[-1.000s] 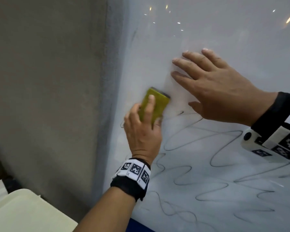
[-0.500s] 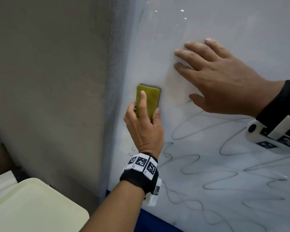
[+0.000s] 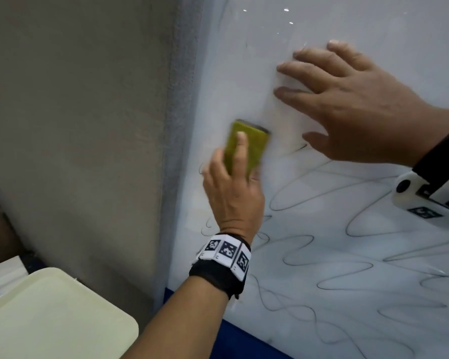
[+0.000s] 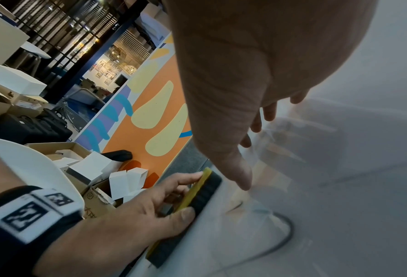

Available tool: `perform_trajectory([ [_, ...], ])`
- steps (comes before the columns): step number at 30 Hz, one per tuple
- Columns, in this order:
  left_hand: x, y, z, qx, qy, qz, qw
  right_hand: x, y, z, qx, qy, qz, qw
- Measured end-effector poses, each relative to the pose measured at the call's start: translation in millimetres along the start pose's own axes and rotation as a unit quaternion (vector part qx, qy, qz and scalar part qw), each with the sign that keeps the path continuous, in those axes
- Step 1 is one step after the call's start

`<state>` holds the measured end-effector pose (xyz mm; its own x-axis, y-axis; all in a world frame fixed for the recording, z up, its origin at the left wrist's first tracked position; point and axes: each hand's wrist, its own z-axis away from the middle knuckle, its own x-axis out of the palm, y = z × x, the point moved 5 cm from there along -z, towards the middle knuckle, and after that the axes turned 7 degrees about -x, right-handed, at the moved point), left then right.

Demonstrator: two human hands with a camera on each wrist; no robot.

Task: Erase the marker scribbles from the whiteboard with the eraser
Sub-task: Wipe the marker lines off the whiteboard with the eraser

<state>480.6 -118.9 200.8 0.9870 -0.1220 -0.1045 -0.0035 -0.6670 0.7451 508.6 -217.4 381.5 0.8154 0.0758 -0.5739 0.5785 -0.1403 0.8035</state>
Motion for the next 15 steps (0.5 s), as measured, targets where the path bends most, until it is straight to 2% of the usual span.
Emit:
perform_trajectory([
  [1, 1.9, 4.8, 4.2, 0.057, -0.019, -0.027, 0.998, 1.4, -2.6, -1.1, 0.004, 0.003, 0.001, 1.000],
  [2, 2.1, 4.2, 5.2, 0.081, -0.025, -0.041, 0.996, 3.0, -5.4, -2.4, 0.009, 0.005, 0.001, 1.000],
  [3, 1.9, -2.7, 3.1, 0.066, -0.020, -0.040, 0.997, 4.1, -7.5, -3.9, 0.013, 0.006, -0.003, 1.000],
  [5, -0.6, -29.4, -2.9, -0.051, 0.015, 0.006, 0.999, 2.8, -8.5, -4.6, 0.016, 0.006, -0.012, 1.000],
  [7, -2.9, -50.2, -4.4, -0.160, 0.056, 0.054, 0.984, 0.1, -5.9, -3.4, 0.013, 0.004, -0.018, 1.000],
  [10, 1.0, -47.5, -4.1, -0.216, 0.069, 0.077, 0.971, -0.4, -3.9, -1.2, 0.012, -0.005, -0.015, 1.000],
  [12, 0.6, -33.4, -2.2, -0.188, 0.054, 0.074, 0.978, 0.8, -5.5, -0.7, 0.018, -0.005, -0.013, 1.000],
  [15, 2.6, -12.0, 10.6, -0.013, -0.024, 0.000, 1.000, 1.8, -9.5, -2.6, 0.021, -0.002, -0.011, 1.000],
])
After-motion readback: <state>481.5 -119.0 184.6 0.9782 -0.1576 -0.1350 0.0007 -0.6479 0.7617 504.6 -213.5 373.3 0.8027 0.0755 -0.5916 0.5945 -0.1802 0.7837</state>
